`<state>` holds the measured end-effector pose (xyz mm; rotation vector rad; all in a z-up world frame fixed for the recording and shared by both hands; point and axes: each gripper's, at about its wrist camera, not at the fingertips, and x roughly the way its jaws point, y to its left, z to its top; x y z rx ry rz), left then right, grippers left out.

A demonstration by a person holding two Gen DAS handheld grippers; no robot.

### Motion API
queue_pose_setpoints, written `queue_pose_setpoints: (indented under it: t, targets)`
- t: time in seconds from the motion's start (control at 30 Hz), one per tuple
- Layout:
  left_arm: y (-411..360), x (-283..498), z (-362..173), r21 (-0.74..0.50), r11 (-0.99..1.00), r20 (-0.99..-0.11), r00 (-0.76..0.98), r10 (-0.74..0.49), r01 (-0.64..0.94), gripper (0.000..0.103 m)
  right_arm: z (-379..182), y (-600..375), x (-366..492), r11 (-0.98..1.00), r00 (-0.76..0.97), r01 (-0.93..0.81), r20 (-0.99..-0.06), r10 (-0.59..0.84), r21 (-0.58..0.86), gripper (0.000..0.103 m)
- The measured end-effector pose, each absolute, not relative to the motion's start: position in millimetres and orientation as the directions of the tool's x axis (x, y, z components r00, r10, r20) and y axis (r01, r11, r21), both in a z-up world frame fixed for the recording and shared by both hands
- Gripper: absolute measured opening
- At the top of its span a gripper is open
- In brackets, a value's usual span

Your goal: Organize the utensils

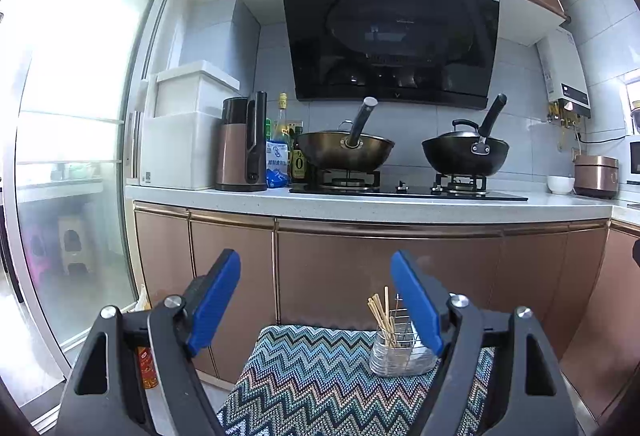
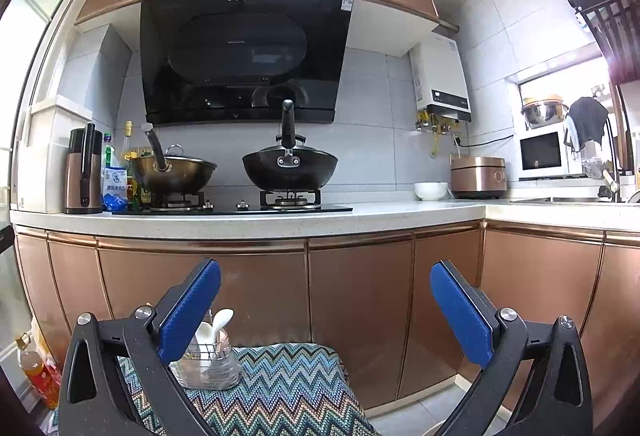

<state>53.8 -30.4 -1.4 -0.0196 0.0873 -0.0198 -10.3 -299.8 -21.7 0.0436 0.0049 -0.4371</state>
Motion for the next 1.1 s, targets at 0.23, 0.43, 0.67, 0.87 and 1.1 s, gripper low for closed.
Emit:
queue_pose_setpoints:
  t: [0.23, 0.43, 0.67, 0.87, 1.1]
  targets:
    - [-28.7, 50.8, -0.9, -0.037, 0.999, -0.081, 0.997, -0.020, 0.017, 0.077, -22.8, -294.6, -9.0, 0.910, 0.910, 0.415, -0.017, -0.414, 0.031, 0.103]
    - [-29.2, 52.9, -1.4, -0.031, 0.999, -0.086, 0.996, -0.014, 0.011, 0.077, -24.3, -293.0, -8.0, 0.912, 0.912, 0.410, -0.022, -0.409, 0.028, 0.103]
    - [-31.0, 53.2, -2.9, -0.026, 1.000, -0.088, 0.996, -0.005, 0.003, 0.077, -24.9, -294.9, -7.1, 0.911, 0.912, 0.411, -0.029, -0.410, 0.030, 0.103]
    - [-27.5, 52.7, -3.0, -0.031, 0.999, -0.088, 0.996, 0.008, -0.011, 0.077, -24.4, -297.0, -7.3, 0.908, 0.909, 0.417, -0.032, -0.416, 0.036, 0.103]
    - [-24.6, 50.4, -3.5, -0.034, 0.999, -0.084, 0.996, 0.014, -0.017, 0.077, -26.7, -292.6, -5.7, 0.912, 0.912, 0.410, -0.037, -0.409, 0.023, 0.103]
